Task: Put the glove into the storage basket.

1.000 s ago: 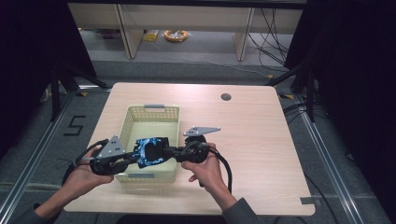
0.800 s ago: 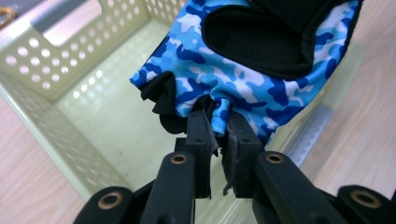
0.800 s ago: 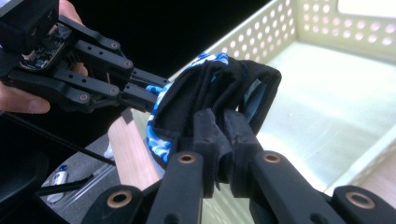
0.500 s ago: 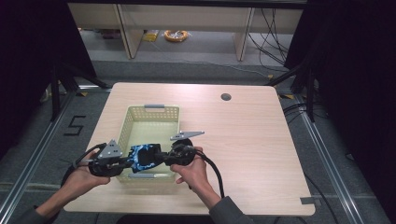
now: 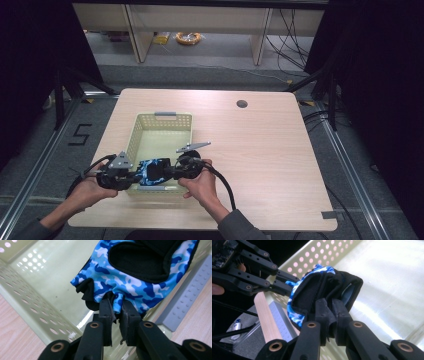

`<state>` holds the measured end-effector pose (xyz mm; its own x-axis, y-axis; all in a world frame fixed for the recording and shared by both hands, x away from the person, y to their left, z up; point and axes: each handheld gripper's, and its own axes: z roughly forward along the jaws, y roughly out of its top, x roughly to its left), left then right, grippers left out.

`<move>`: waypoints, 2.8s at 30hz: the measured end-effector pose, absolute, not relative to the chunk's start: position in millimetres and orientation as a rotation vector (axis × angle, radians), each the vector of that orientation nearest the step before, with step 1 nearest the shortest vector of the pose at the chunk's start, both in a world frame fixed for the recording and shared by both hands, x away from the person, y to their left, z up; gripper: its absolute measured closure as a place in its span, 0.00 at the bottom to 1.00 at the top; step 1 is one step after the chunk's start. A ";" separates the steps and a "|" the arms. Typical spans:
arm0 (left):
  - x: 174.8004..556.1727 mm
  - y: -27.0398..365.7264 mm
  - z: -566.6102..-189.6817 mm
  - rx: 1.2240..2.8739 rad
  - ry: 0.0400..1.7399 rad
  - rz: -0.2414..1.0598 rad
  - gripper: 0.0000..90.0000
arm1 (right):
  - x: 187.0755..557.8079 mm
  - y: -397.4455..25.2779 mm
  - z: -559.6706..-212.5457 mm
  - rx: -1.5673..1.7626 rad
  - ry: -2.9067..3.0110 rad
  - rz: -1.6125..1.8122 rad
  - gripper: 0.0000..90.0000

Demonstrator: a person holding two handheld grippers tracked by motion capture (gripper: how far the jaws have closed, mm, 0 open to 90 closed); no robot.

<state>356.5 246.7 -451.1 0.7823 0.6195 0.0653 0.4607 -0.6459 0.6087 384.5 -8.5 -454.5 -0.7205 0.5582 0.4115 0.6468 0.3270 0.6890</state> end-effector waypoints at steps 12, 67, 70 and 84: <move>361.8 251.4 -431.4 2.352 0.806 0.422 0.76 | 384.6 -8.1 -459.6 -1.161 -2.529 -1.309 0.94; 335.6 217.5 -408.6 2.180 0.821 0.337 0.39 | 375.1 -69.1 -414.1 -1.142 -2.607 -1.497 0.49; 329.1 211.4 -407.8 2.163 0.804 0.331 0.37 | 371.3 -80.2 -413.2 -1.160 -2.602 -1.509 0.48; 292.5 165.5 -418.4 2.098 0.700 0.232 0.30 | 351.0 -127.6 -415.3 -1.227 -2.554 -1.582 0.42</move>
<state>292.5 165.5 -418.4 0.8233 0.5602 -0.0919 0.3946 -0.4484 0.8020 351.0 -127.6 -415.3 -0.7095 0.6439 0.2865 0.5434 0.2409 0.8042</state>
